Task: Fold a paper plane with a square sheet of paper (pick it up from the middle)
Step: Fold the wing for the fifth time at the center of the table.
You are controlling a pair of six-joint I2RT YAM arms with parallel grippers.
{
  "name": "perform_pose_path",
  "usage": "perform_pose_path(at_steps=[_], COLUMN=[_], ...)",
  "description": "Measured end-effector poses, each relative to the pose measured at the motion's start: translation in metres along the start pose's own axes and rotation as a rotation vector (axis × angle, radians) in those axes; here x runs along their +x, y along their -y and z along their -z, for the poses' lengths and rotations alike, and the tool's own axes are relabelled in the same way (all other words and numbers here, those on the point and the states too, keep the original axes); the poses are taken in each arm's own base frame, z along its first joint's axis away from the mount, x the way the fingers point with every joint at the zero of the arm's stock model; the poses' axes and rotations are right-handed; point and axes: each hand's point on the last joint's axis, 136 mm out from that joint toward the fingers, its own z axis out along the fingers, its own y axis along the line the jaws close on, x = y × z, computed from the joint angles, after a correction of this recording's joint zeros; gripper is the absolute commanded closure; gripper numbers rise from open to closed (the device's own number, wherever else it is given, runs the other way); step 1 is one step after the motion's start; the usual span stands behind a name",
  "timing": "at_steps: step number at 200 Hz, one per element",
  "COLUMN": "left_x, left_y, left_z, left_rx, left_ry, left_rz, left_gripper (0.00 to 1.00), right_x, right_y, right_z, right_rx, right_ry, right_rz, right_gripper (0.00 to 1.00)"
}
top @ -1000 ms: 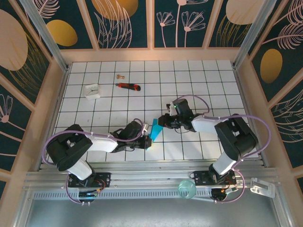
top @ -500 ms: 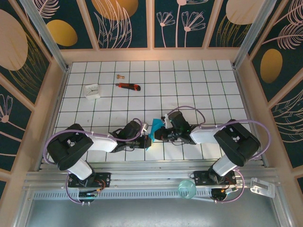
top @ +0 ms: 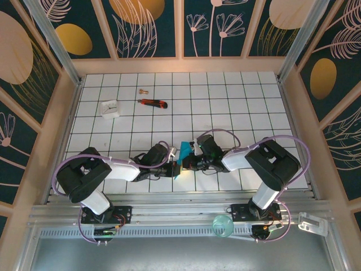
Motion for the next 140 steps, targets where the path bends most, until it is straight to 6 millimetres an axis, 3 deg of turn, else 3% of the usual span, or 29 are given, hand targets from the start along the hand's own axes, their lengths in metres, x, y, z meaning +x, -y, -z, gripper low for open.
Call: perform_pose_path(at_steps=[140], left_x=[0.002], left_y=[0.001], left_z=[-0.004], left_rx=[0.009], left_ry=[-0.035], left_rz=[-0.057], left_gripper=[1.0], right_x=[-0.056], right_y=[0.026], right_z=[0.012], right_rx=[0.031], right_ry=[0.05], right_rz=[-0.047], right_gripper=[0.97])
